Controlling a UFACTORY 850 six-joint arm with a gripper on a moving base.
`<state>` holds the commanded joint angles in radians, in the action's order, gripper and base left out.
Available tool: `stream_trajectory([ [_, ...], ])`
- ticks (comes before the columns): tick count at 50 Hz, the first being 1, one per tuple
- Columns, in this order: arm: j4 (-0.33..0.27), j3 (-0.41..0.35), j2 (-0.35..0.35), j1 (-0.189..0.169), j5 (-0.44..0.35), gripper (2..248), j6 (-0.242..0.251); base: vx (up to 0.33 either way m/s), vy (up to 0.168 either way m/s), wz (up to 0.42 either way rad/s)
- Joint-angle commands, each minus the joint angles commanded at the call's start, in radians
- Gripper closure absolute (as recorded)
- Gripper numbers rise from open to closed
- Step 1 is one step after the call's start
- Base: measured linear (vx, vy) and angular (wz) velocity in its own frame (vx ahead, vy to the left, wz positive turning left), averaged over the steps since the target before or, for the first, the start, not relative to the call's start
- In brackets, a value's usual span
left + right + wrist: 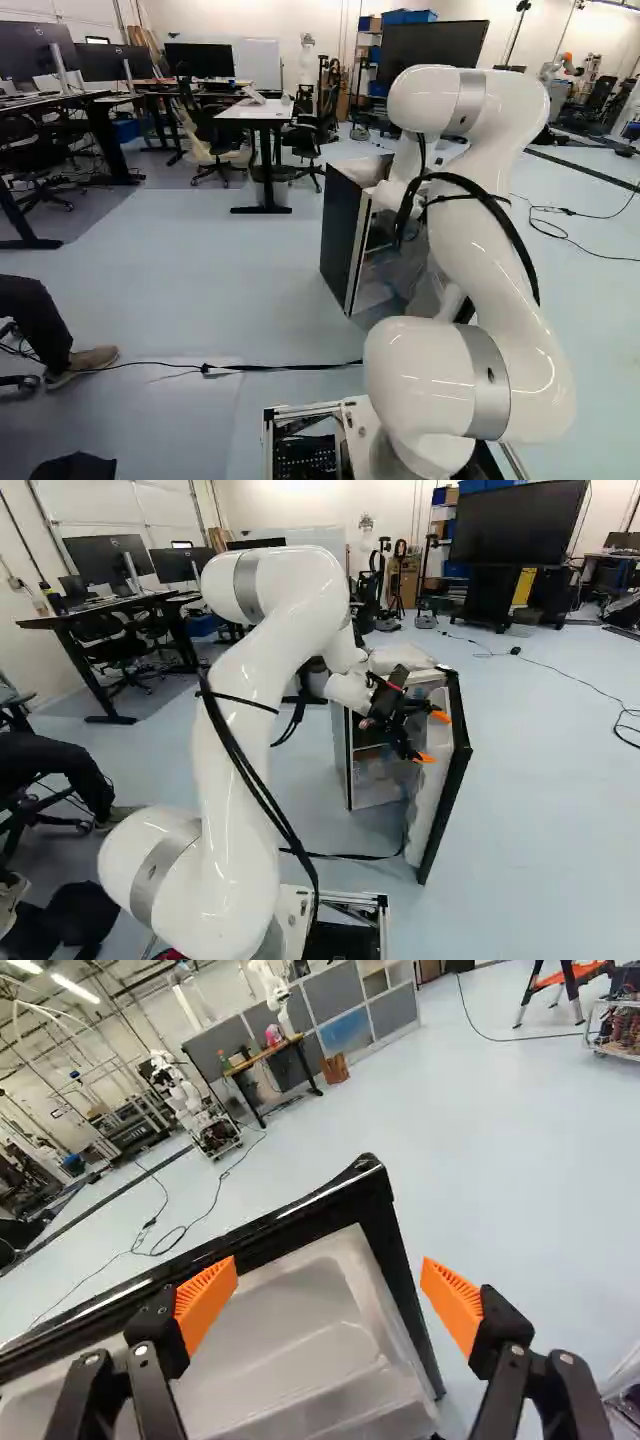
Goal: Open the fridge door
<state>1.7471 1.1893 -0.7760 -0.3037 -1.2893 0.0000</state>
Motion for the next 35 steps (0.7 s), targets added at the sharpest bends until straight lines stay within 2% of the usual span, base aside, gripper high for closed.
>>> stream_trajectory([
  [35, 0.0, 0.245, -0.125, -0.098, 0.0, 3, 0.0, 0.0, 0.0, 0.0],
])
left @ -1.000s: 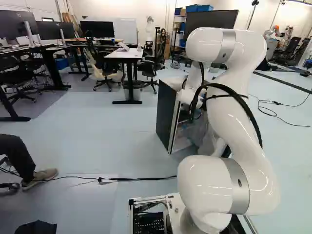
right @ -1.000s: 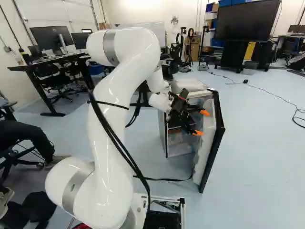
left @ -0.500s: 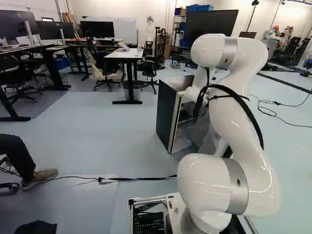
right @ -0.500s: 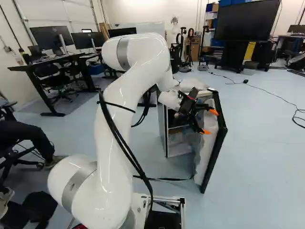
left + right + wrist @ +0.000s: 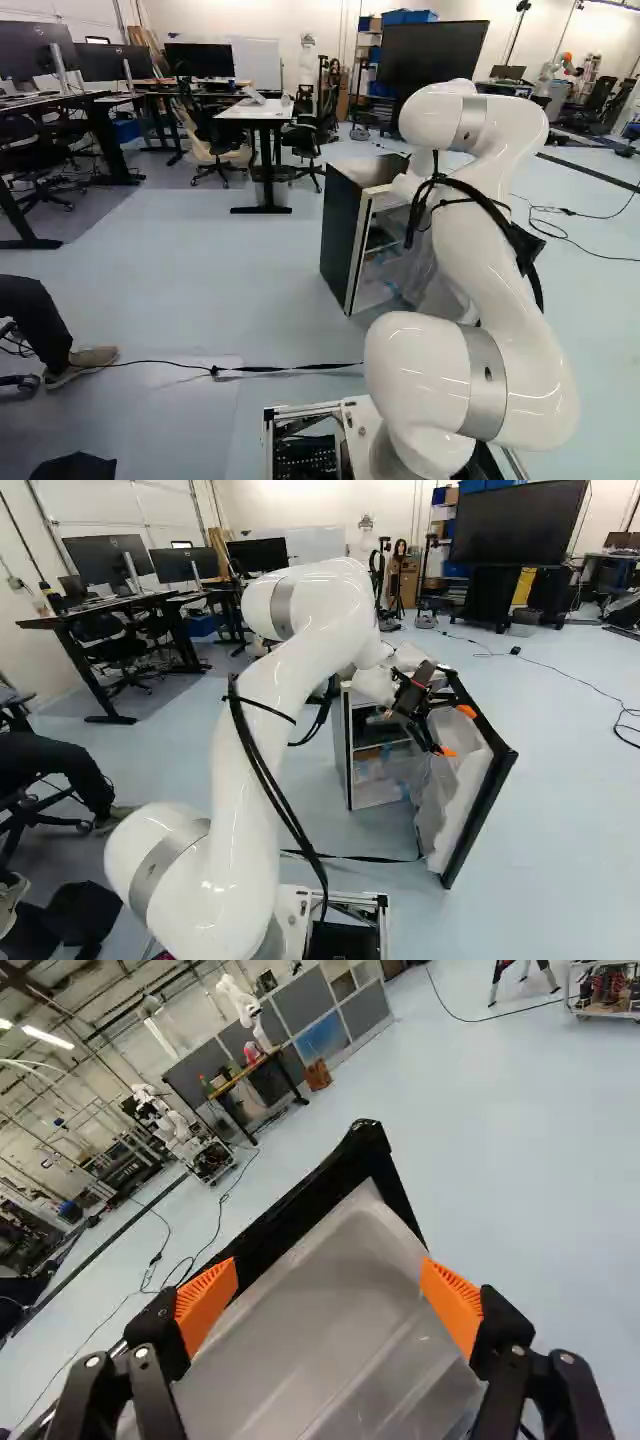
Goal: Open the fridge door
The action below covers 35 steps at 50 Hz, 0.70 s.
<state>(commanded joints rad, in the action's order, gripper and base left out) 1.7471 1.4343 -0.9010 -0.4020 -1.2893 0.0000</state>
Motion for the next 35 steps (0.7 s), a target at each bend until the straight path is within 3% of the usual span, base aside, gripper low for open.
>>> stream_trajectory([
  [25, 0.0, 0.174, -0.09, -0.064, 0.0, 3, 0.0, 0.0, 0.0, 0.0],
  [35, 0.0, 0.19, -0.099, -0.086, 0.0, 3, 0.0, 0.0, 0.0, 0.0],
])
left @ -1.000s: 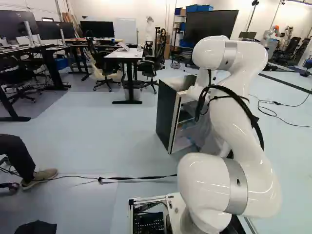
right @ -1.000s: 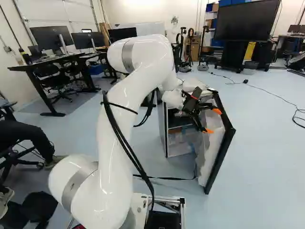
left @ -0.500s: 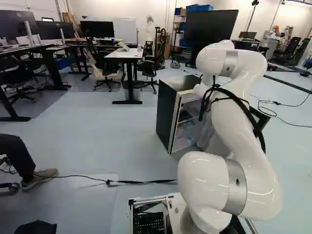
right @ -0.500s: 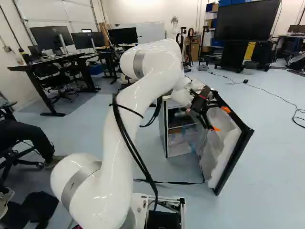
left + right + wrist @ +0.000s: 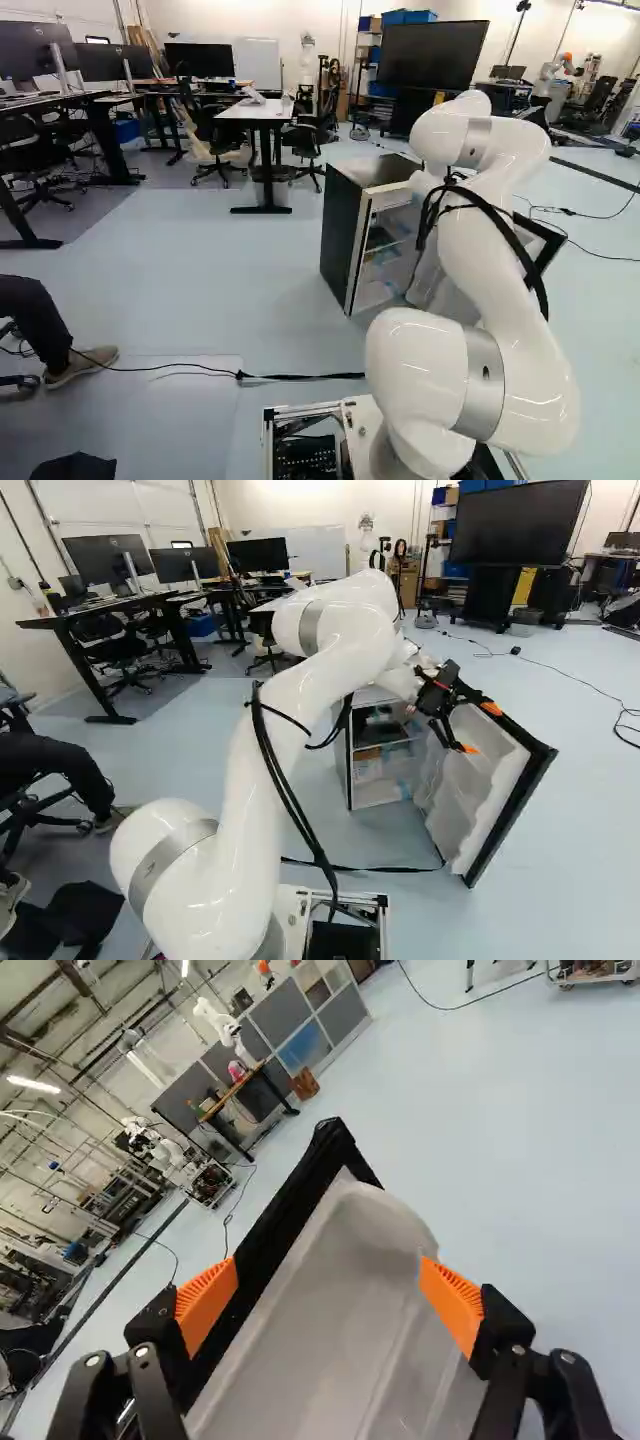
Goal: Open the fridge door
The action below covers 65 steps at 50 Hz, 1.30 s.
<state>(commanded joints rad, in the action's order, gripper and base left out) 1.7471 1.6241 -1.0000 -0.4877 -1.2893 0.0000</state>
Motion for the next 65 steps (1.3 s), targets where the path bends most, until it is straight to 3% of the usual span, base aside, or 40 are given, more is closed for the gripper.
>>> stream_trajectory([
  [24, -0.009, -0.183, 0.095, 0.026, 0.0, 3, 0.0, 0.0, 0.0, 0.0],
  [65, -0.146, -0.498, 0.262, 0.117, 0.0, 3, 0.0, 0.0, 0.0, 0.0],
])
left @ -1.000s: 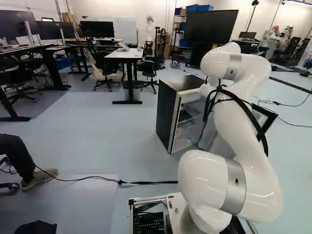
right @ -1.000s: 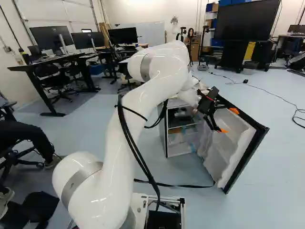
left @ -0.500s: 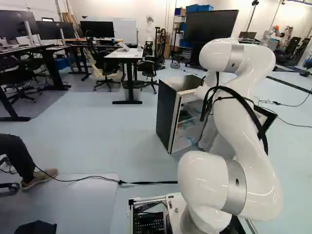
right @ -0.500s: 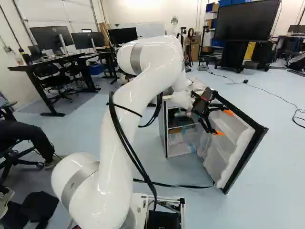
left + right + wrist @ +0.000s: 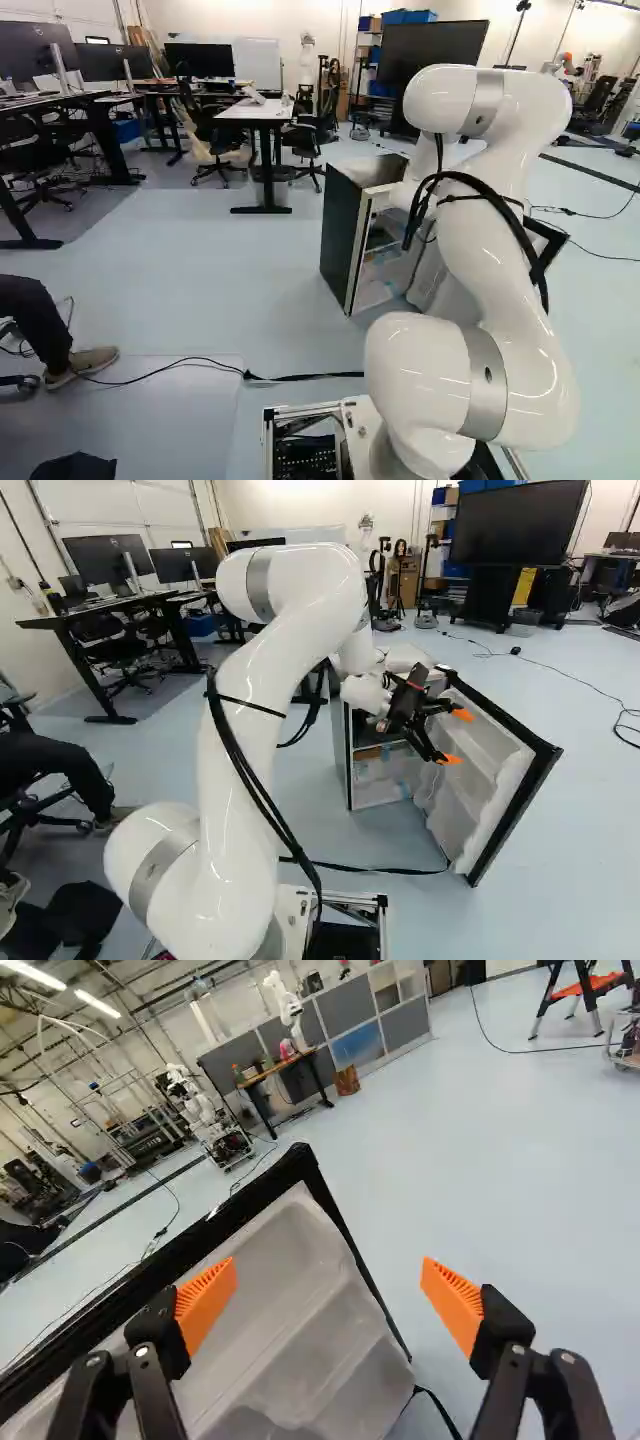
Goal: Open the fridge door
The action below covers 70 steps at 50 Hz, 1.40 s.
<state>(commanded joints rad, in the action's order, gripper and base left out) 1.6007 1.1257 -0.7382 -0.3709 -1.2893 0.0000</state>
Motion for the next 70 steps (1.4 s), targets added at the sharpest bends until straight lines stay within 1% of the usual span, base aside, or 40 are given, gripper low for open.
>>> stream_trajectory([
  [55, -0.198, -0.369, 0.209, 0.173, 0.0, 3, 0.0, 0.0, 0.0, 0.0],
  [62, -0.217, -0.409, 0.232, 0.187, 0.0, 3, 0.0, 0.0, 0.0, 0.0],
  [70, -0.221, -0.416, 0.237, 0.19, 0.0, 3, 0.0, 0.0, 0.0, 0.0],
])
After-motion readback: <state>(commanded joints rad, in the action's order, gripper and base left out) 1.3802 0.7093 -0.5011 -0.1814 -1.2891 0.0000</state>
